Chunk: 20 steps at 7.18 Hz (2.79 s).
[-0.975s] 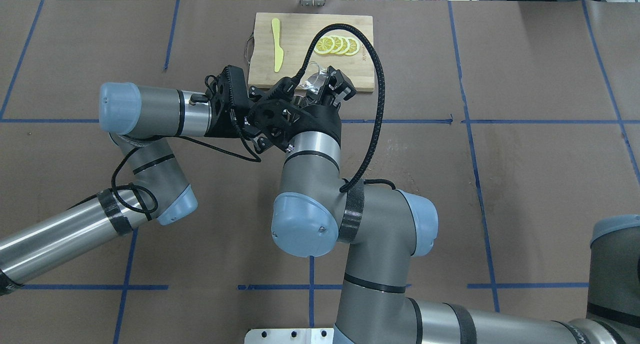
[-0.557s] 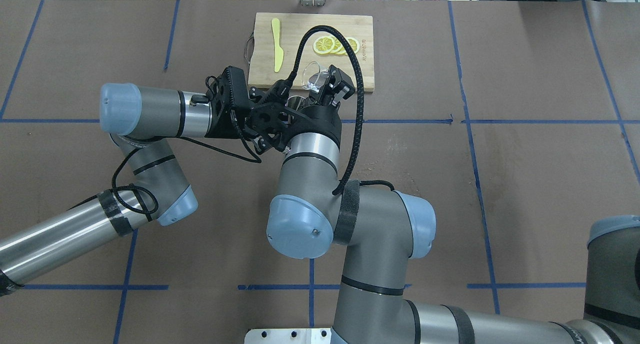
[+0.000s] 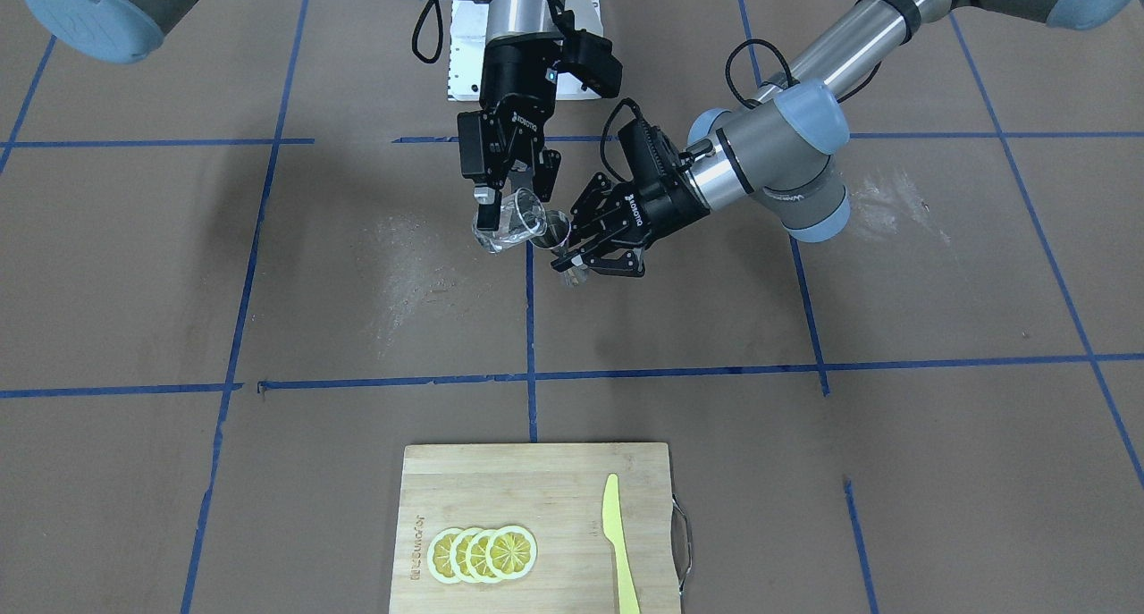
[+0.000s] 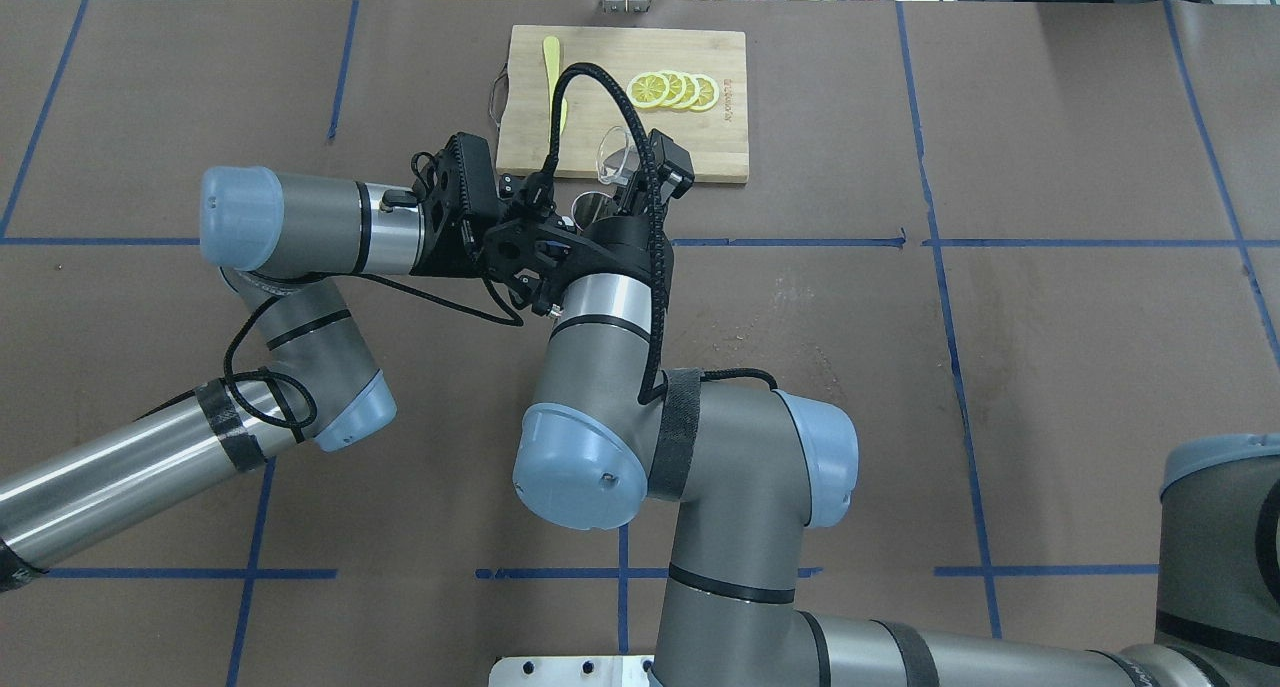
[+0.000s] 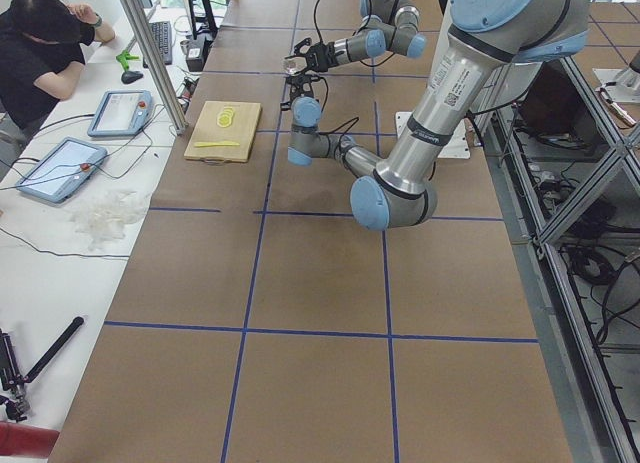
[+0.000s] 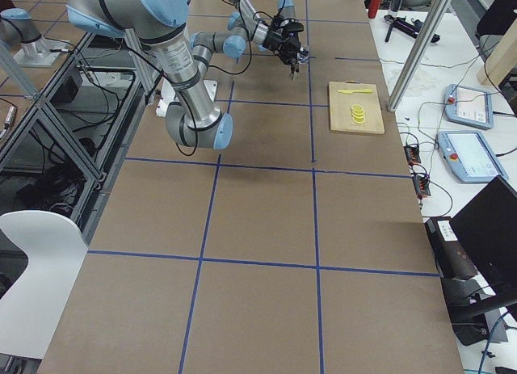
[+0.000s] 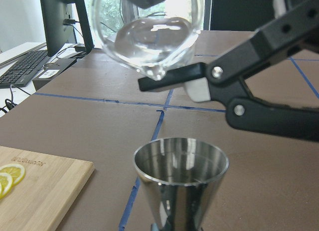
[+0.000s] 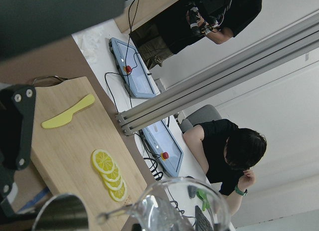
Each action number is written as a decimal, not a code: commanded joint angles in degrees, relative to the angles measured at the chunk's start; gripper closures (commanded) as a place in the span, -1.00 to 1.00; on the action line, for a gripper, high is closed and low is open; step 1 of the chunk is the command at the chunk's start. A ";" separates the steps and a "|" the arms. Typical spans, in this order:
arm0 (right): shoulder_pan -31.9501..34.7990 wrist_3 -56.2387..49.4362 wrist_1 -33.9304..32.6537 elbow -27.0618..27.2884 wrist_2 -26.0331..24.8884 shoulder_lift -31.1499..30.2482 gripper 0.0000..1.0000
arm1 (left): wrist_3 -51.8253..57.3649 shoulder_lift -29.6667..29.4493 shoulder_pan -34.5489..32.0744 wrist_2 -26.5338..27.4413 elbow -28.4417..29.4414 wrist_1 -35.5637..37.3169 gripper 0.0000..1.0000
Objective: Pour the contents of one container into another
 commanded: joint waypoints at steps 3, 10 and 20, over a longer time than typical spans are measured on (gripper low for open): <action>-0.39 -5.44 -1.81 -0.36 -2.02 0.32 1.00 | -0.01 -0.09 -0.08 -0.01 0.00 0.00 1.00; -0.83 -11.50 -1.90 -0.28 -3.86 -0.03 1.00 | -0.01 0.00 0.00 -0.01 0.00 0.00 1.00; -1.09 -13.45 -1.64 -0.28 -4.40 0.06 1.00 | -0.01 -0.09 0.00 -0.01 -0.09 0.00 1.00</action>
